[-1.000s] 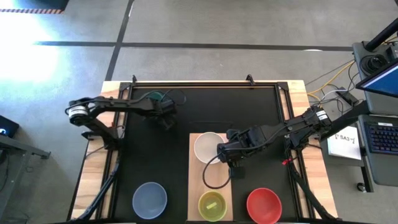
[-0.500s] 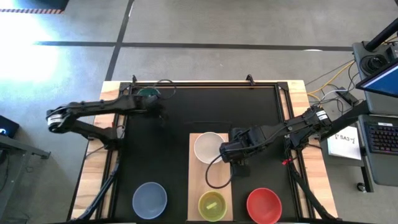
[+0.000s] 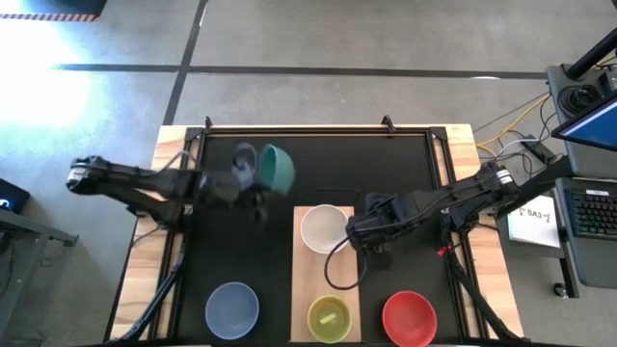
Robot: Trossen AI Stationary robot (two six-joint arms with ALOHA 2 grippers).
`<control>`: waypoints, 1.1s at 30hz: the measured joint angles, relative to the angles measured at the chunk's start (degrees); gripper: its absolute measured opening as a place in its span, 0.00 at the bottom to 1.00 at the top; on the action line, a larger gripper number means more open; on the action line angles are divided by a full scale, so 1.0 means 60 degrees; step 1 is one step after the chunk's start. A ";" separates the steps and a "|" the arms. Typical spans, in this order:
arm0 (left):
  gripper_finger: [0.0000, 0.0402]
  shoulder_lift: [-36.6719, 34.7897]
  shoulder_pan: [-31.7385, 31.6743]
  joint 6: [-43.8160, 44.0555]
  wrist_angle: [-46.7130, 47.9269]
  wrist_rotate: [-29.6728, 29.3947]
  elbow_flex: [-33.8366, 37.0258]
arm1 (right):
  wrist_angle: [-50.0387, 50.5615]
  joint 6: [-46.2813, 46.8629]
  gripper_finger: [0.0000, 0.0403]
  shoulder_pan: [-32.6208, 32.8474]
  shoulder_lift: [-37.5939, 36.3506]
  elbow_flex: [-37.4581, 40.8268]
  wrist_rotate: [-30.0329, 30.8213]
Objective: Place and stack bowls onto a shelf
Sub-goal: Stack the large green bowl on top of the large white bowl on the shelf
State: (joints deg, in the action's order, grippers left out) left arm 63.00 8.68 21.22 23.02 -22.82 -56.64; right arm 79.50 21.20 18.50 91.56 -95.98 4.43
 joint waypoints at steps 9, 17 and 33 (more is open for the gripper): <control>0.00 0.1224 0.2356 -0.1231 -0.2325 -0.0612 0.0006 | 0.0033 0.0034 0.27 -0.0004 -0.0144 0.0004 0.0348; 0.00 0.2412 0.2552 -0.1745 -0.2964 -0.0610 0.0011 | 0.0041 -0.0275 0.26 -0.0004 -0.0140 0.0004 0.0371; 0.00 0.3677 0.2537 -0.4077 -0.3716 -0.0427 0.0011 | 0.0130 -0.0410 0.25 -0.0004 -0.0141 0.0007 0.0622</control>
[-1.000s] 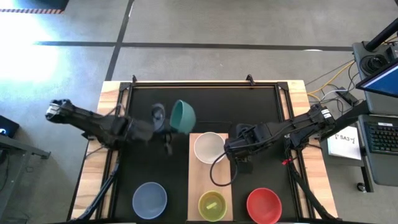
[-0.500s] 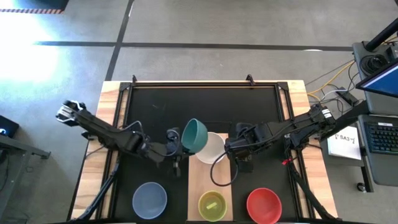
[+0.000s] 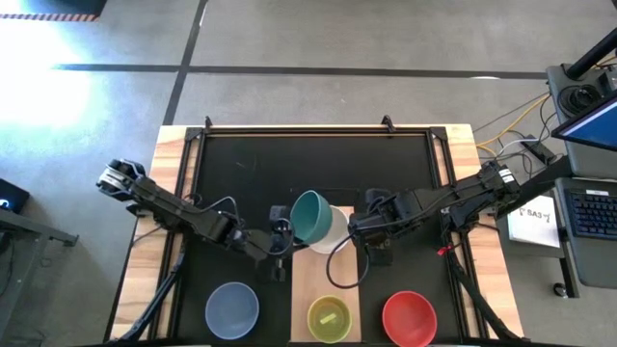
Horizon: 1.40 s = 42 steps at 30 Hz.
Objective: Place and stack bowls onto a shelf
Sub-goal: Stack the large green bowl on top of the large white bowl on the shelf, then stack the large orange bowl on top of the large green bowl on the shelf
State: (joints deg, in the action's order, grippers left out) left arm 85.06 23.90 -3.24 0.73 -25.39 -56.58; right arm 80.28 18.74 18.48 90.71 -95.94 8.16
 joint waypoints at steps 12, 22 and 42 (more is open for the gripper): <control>0.03 0.0396 -0.0100 -0.0444 -0.0665 0.0004 0.0000 | 0.0085 -0.0361 0.25 0.0000 0.0001 0.0000 0.0000; 0.20 0.0780 -0.0393 -0.1329 -0.1278 -0.0176 0.0000 | 0.0181 -0.0627 0.25 -0.0004 -0.0085 0.0000 0.0168; 0.27 0.0091 -0.0251 0.1089 -0.1136 -0.0173 0.0000 | 0.0410 0.3392 0.25 0.0386 -0.0115 0.0008 -0.0820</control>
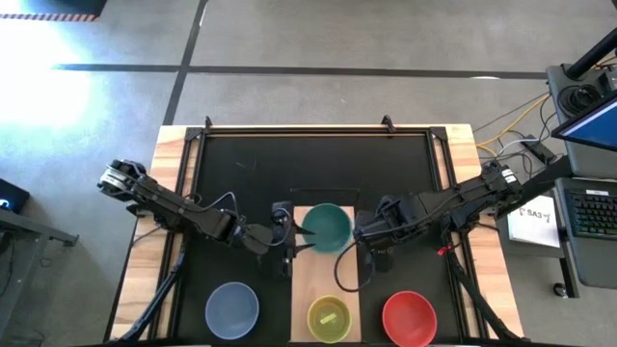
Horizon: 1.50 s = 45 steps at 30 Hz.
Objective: Place and stack bowls onto a shelf
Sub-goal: Stack the large orange bowl on top of the large green bowl on the shelf
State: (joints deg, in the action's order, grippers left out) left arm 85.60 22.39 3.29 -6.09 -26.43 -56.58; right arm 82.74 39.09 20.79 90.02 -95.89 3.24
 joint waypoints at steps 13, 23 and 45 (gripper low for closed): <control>0.27 -0.0946 0.0156 0.1118 0.0744 0.0264 0.0000 | 0.0066 0.2713 0.29 0.2534 0.0000 0.1007 -0.0601; 0.27 -0.1330 0.0160 0.1369 0.0632 0.0268 0.0000 | -0.1082 0.2271 0.40 0.4206 0.0000 0.2436 -0.1122; 0.27 -0.1341 0.0164 0.1398 0.0212 0.0228 0.0000 | -0.4761 0.1209 0.34 0.4805 0.0000 0.5814 -0.1041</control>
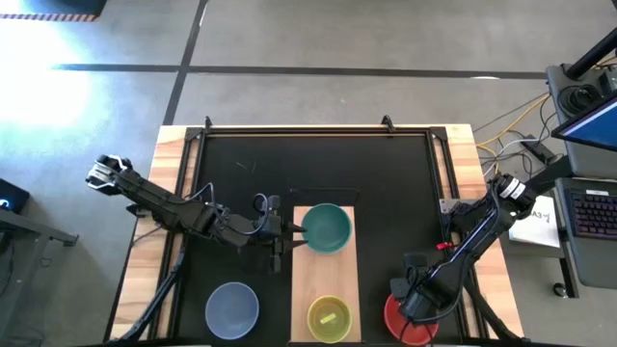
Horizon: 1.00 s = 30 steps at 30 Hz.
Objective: Place and stack bowls onto a shelf
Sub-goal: Stack the large orange bowl on top of the large green bowl on the shelf
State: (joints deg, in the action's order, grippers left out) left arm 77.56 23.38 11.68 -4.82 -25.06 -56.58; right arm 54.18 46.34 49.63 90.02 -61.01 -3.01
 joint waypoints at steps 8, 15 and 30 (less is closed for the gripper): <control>0.27 0.0000 0.0000 0.0000 -0.0012 0.0000 0.0000 | -0.0251 -0.0110 0.17 -0.0004 -0.0001 0.0127 -0.0142; 0.27 0.0000 0.0000 0.0000 -0.0119 -0.0002 0.0000 | -0.0411 -0.0163 0.03 -0.0038 -0.0038 -0.0160 -0.0528; 0.27 0.0000 -0.0105 -0.0408 -0.0635 -0.0198 0.0000 | 0.0432 -0.0575 0.02 -0.0930 -0.2447 -0.2037 0.4139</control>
State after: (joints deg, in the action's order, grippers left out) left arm 77.56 22.75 9.24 -8.63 -26.25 -56.58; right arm 56.77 42.89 44.05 75.34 -73.23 21.83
